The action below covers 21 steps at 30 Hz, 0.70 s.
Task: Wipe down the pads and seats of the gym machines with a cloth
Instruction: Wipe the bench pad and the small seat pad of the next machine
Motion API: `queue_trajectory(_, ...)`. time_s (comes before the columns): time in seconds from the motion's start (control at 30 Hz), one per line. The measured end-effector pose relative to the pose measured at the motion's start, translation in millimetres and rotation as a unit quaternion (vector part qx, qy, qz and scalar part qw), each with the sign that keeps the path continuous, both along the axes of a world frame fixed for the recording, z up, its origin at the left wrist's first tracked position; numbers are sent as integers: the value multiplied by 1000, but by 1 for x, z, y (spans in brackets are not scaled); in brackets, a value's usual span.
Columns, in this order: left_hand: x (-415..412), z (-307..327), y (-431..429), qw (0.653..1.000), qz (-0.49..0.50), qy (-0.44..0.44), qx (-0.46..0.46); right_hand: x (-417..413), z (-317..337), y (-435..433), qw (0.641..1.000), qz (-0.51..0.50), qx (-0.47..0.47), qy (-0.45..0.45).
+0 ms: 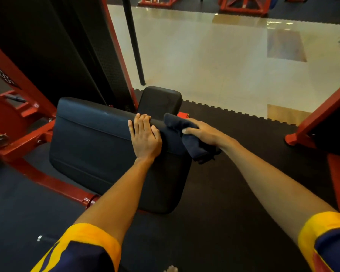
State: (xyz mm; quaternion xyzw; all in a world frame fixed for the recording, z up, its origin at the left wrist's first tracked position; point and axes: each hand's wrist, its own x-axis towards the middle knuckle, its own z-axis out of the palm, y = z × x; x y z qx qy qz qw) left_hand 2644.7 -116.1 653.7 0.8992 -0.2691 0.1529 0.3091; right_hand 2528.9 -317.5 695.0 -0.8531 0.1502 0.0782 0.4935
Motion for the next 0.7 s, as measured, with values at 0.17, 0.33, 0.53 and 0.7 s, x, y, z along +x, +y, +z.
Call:
queue_trajectory(0.17, 3, -2, -4, 1000, 8, -13, -22, 60, 9, -11, 991, -2, 12, 131)
queue_trajectory(0.33, 0, -3, -2, 1000, 12, -20, -20, 53, -8, -18, 985, 157, 63, 16)
queue_trajectory(0.53, 4, -6, -6, 999, 24, -28, -21, 88, -28, -41, 974, 147, 124, 120)
queue_trajectory(0.7, 1, -4, -6, 999, 35, -9, -4, 94, -10, -21, 957, 287, 44, 12)
